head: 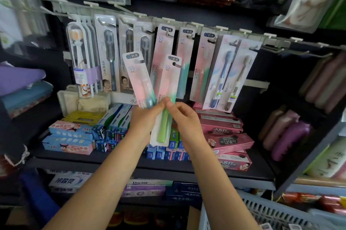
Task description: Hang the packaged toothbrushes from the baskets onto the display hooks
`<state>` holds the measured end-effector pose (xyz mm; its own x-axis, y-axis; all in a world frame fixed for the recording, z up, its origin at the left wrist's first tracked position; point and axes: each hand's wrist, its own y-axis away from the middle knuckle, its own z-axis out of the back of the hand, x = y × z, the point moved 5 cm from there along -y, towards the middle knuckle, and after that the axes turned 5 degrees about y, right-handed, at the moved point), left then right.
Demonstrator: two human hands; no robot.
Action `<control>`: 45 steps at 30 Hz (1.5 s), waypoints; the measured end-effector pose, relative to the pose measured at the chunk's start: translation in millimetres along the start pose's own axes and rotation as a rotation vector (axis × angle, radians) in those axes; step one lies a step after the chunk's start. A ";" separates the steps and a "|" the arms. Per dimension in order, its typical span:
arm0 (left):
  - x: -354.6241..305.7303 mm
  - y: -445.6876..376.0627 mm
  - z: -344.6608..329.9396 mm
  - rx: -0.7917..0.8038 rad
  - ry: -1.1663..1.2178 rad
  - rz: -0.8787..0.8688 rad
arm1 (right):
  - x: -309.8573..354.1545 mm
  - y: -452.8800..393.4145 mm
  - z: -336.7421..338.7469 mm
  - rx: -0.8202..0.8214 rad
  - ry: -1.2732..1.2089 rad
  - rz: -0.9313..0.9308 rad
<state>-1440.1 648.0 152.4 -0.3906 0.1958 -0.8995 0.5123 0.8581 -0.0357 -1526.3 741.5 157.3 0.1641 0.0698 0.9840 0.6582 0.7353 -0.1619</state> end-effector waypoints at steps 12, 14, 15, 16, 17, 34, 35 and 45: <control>-35.8 22.3 5.3 0.041 -0.041 -0.117 | 47.4 15.2 1.3 -0.176 -0.048 0.204; -41.4 22.5 6.5 0.022 -0.023 -0.123 | 54.5 13.1 -3.5 -0.179 -0.044 0.217; -43.7 22.5 7.4 0.015 -0.012 -0.126 | 58.0 12.4 -6.3 -0.178 -0.039 0.223; -46.1 22.3 8.3 0.009 -0.003 -0.132 | 61.0 11.8 -9.2 -0.177 -0.037 0.233; -48.1 22.2 9.0 0.003 0.003 -0.135 | 62.9 10.9 -11.8 -0.174 -0.040 0.241; -74.9 8.8 3.3 0.013 0.081 -0.169 | 81.7 -8.3 -25.8 -0.280 -0.047 0.249; -74.3 9.3 3.8 0.015 0.088 -0.167 | 81.5 -7.2 -25.9 -0.286 -0.048 0.254; -78.0 -2.3 3.7 -0.001 0.099 -0.175 | 86.0 -18.6 -28.0 -0.313 -0.062 0.221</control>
<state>-1408.0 629.0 221.0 -0.5473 0.0890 -0.8322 0.4287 0.8838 -0.1873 -1503.9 714.9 242.9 0.2887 0.2516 0.9238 0.8060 0.4570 -0.3763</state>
